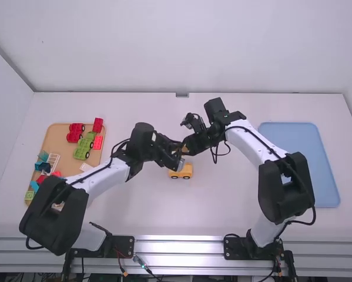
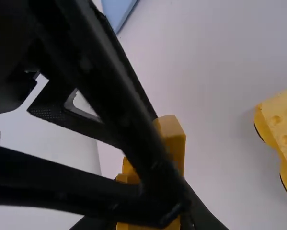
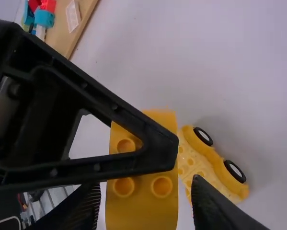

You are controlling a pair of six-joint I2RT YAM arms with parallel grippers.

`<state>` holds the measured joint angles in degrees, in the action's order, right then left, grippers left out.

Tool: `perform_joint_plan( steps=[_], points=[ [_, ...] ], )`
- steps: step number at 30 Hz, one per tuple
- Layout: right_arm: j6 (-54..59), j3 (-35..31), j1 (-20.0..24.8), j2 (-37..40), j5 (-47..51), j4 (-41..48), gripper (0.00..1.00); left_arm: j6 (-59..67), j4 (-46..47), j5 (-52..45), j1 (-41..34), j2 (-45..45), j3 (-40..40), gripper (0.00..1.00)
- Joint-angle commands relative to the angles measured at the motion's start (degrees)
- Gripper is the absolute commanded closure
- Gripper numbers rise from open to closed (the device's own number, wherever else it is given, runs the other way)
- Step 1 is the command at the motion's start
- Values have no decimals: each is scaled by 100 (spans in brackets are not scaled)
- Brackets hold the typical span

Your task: Assemble lego blocks to make yellow taxi

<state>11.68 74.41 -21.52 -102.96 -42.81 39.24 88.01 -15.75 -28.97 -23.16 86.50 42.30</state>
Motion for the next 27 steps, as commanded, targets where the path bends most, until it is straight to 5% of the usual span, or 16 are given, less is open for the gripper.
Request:
perform_joint_plan(
  steps=[1,9,25,26,27],
  points=[
    [-55,142,13,-57,4,26,54,55,-17,-208,-11,63,-59,98],
    [-52,142,13,-57,7,28,63,35,-127,-166,-11,74,-59,97],
    [-55,142,13,-57,7,24,74,35,-151,-168,-9,74,-59,72],
    [-55,142,13,-57,9,24,73,33,-149,-168,-11,74,-59,67],
    [-61,142,13,-57,92,24,75,7,-146,-168,-11,74,-59,9]
  ],
)
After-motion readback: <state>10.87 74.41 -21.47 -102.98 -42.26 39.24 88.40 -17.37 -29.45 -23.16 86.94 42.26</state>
